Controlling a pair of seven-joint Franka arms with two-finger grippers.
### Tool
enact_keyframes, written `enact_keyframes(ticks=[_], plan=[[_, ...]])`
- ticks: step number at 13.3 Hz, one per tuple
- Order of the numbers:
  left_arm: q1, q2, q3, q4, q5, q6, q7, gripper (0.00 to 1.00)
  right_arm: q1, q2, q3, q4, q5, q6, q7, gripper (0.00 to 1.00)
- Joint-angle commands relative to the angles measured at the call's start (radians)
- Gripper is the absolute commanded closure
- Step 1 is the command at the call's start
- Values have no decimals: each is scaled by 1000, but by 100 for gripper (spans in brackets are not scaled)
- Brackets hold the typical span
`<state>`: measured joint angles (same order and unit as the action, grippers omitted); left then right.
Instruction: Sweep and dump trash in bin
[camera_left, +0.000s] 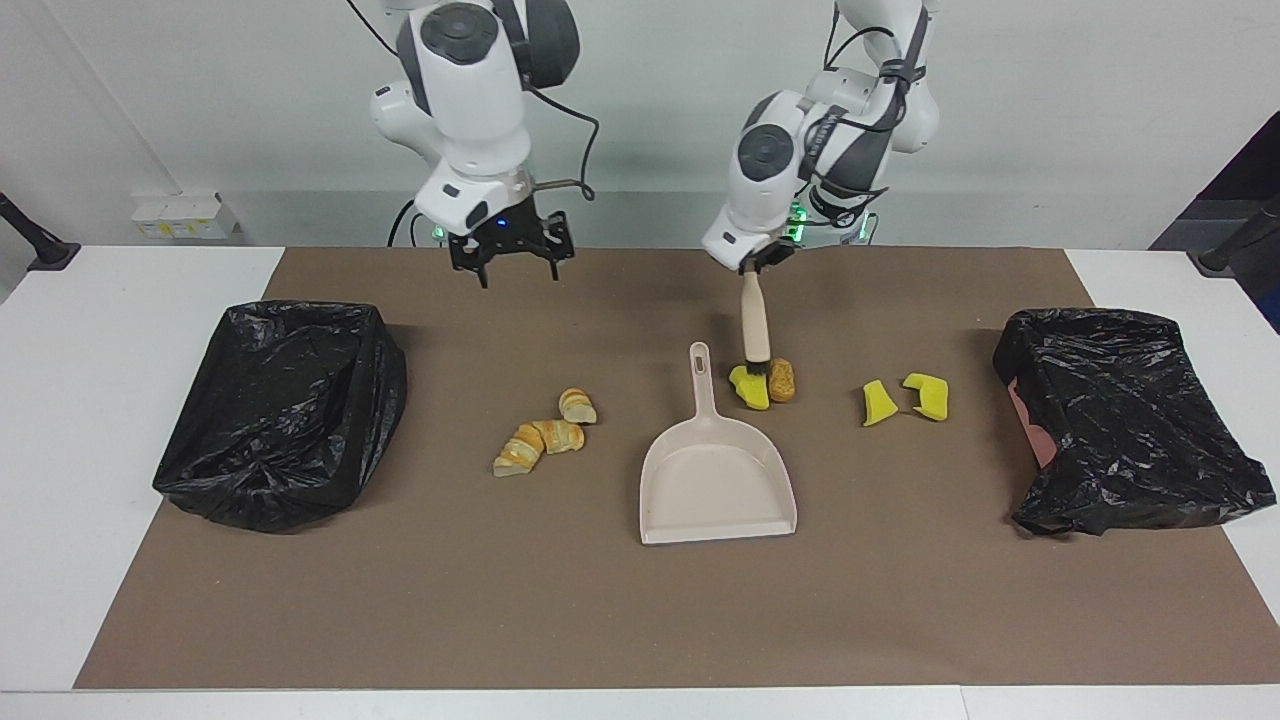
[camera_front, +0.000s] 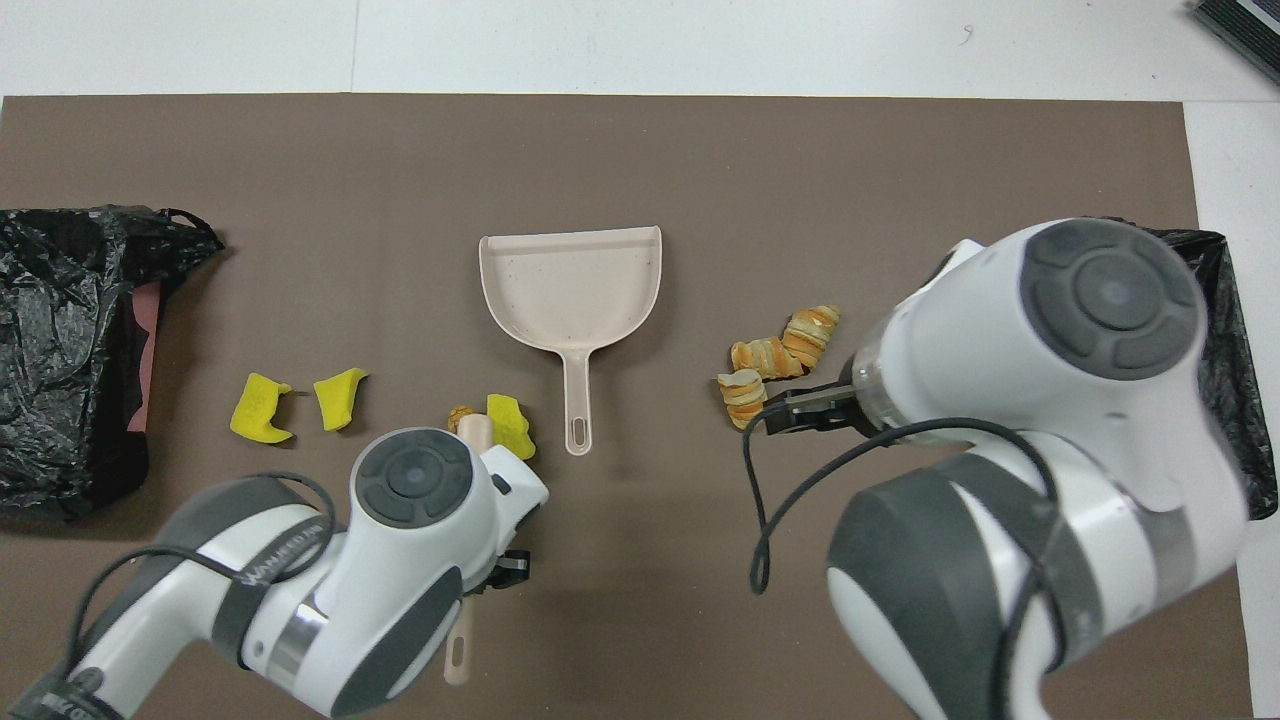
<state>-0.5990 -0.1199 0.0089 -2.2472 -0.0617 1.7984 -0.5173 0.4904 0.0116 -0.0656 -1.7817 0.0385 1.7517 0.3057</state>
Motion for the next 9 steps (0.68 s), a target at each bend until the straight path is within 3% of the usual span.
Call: enact_keyframes(ticks=[1, 5, 9], plan=[[112, 2, -10, 35, 55, -14, 23, 100, 97, 91, 3, 1, 20, 124, 171, 0], [289, 20, -10, 75, 126, 34, 94, 100, 177, 220, 3, 24, 18, 276, 281, 0], [464, 31, -10, 57, 132, 128, 268, 100, 272, 378, 1, 122, 6, 368, 326, 0]])
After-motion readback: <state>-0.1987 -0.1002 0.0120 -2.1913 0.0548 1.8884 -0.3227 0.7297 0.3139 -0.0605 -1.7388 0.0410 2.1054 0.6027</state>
